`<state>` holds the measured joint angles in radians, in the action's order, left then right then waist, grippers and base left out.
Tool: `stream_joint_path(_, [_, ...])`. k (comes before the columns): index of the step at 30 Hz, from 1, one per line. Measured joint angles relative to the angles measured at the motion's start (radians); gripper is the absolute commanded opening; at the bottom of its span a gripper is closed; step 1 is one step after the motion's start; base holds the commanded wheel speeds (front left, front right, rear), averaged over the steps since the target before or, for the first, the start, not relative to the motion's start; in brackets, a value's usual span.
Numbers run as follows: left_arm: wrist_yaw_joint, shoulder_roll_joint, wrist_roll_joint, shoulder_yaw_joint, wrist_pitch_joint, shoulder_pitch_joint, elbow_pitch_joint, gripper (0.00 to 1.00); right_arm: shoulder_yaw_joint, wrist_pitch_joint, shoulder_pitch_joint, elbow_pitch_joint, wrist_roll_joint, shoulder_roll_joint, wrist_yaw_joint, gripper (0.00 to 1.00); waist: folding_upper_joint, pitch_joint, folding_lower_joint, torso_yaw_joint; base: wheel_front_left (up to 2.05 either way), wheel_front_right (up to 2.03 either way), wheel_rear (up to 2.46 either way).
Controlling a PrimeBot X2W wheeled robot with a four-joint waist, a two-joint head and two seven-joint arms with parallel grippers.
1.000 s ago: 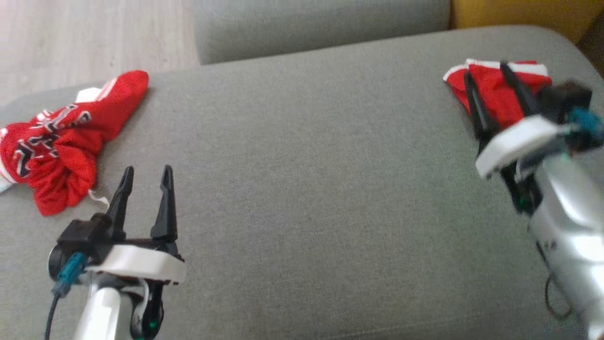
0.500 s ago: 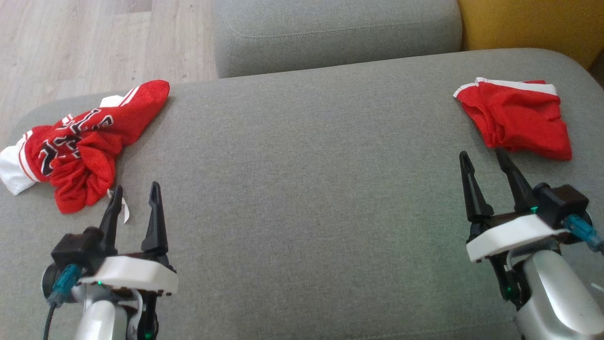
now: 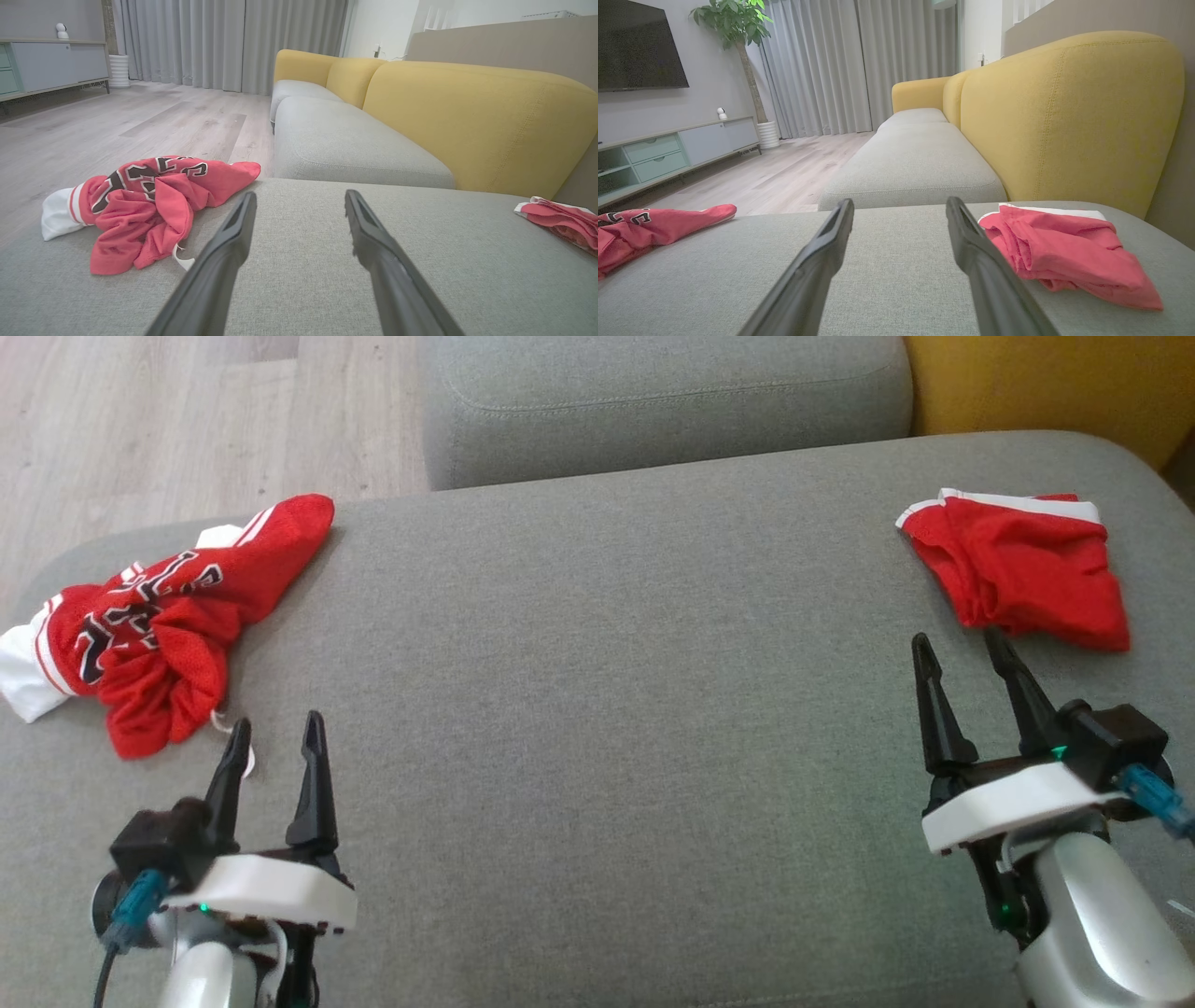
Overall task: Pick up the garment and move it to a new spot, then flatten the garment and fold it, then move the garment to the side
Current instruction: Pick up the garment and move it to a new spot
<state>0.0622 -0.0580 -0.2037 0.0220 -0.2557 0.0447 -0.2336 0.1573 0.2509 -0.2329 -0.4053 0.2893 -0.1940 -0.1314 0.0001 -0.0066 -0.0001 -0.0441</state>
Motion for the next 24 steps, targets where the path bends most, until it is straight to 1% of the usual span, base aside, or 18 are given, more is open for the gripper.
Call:
stream_joint_path(5, [0.008, 0.002, 0.010, -0.004, 0.000, 0.000, -0.007, 1.00, 0.003, 0.000, 0.000, 0.000, 0.000, 0.001, 0.000, 1.00, 0.0000, 0.001, 0.0000, 0.013, 0.00, 0.00, 0.00])
stream_joint_path(10, [0.008, 0.005, 0.024, -0.003, 0.000, 0.002, -0.029, 1.00, 0.017, 0.000, 0.000, 0.011, 0.000, -0.001, 0.000, 1.00, 0.0000, 0.000, 0.0000, 0.063, 0.00, 0.00, 0.00])
stream_joint_path(15, [0.005, 0.004, 0.027, -0.008, 0.000, 0.003, -0.032, 1.00, 0.047, 0.000, 0.001, 0.016, 0.004, 0.003, 0.000, 1.00, 0.0000, -0.006, 0.0000, 0.146, 0.00, 0.00, 0.00])
stream_joint_path(24, [-0.027, -0.004, 0.026, -0.045, 0.000, 0.002, -0.034, 1.00, 0.089, -0.001, 0.003, 0.007, 0.028, 0.024, 0.000, 1.00, -0.0001, -0.008, 0.0000, 0.328, 0.00, 0.00, 0.00])
